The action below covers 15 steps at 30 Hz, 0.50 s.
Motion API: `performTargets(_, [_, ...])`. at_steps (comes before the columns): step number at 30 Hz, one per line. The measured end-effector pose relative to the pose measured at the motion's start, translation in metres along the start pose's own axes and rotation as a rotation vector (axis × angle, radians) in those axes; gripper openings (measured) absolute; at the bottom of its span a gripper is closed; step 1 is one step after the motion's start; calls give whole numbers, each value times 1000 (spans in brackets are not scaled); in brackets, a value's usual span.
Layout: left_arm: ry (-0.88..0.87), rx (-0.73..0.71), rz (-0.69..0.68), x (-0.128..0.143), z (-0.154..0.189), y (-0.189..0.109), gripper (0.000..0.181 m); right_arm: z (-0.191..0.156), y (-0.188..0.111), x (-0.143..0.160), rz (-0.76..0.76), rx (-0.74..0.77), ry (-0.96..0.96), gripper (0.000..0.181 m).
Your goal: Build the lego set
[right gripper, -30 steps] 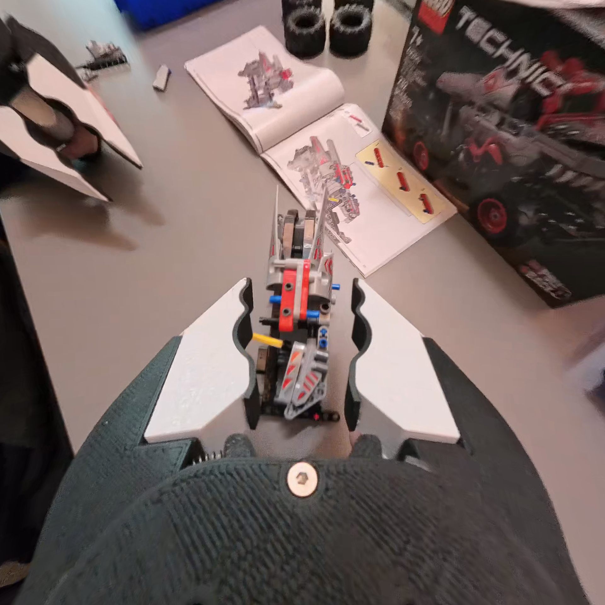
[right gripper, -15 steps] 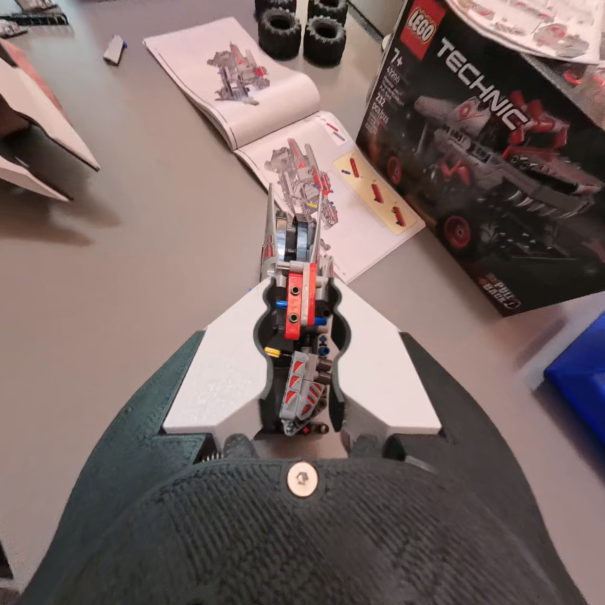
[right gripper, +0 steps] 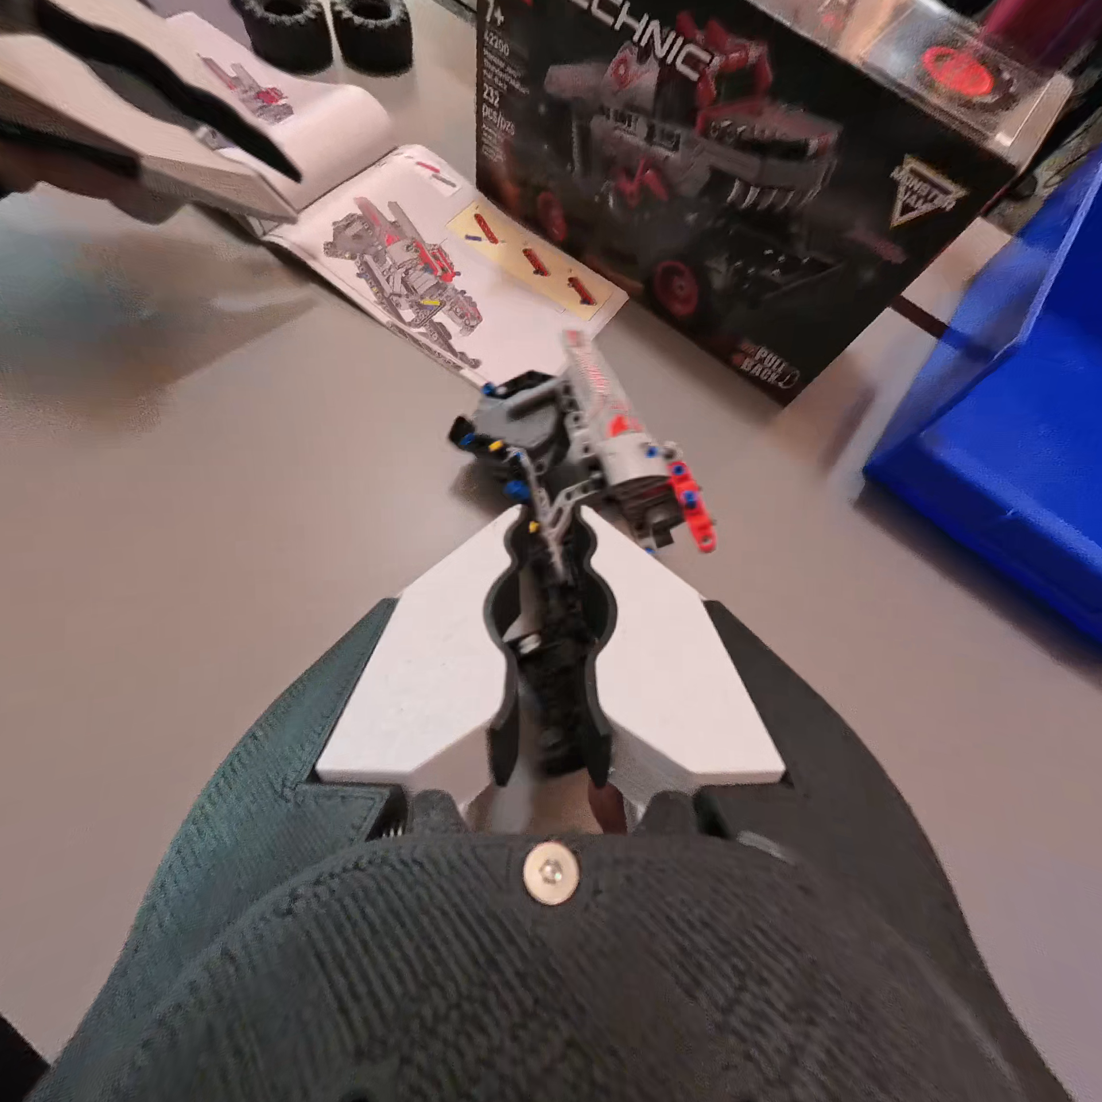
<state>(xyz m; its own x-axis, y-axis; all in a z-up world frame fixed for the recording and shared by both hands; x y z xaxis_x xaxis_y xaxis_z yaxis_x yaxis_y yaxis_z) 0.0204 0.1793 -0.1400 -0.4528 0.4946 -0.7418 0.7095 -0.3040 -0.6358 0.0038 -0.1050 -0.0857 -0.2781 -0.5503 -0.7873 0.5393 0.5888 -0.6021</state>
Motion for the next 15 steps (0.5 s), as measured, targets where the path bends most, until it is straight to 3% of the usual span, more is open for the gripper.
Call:
performTargets(2, [-1, 54, -115, 12, 1, 10, 18, 1, -5, -1, 29, 41, -20, 29])
performTargets(3, [-5, 92, -152, 18, 3, 11, 15, -1, -7, -3, 52, 21, -42, 26])
performTargets(5, [-19, 135, -144, 23, 4, 6, 4, 0, -7, -1, 44, -12, -51, 25])
performTargets(9, [-37, 180, -142, 34, 2, -6, 4, 15, 2, 8, -45, -19, -61, 32])
performTargets(15, [-28, 267, -130, 53, 9, -31, 5, 22, 8, -1, -28, -69, -35, 36])
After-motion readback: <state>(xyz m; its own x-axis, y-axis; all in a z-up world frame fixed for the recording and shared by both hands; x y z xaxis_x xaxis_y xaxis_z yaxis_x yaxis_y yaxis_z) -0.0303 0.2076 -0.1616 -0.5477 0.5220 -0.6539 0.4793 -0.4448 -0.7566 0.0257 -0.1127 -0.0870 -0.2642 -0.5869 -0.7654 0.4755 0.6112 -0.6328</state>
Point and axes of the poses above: each gripper's, where its closed fingertips meet, y out along the fingers, x out of its underside, z = x × y across the jaws, the point moved 7 cm from there along -y, back along the fingers, and after that the axes turned 2 degrees about -x, right-handed, at the moved point
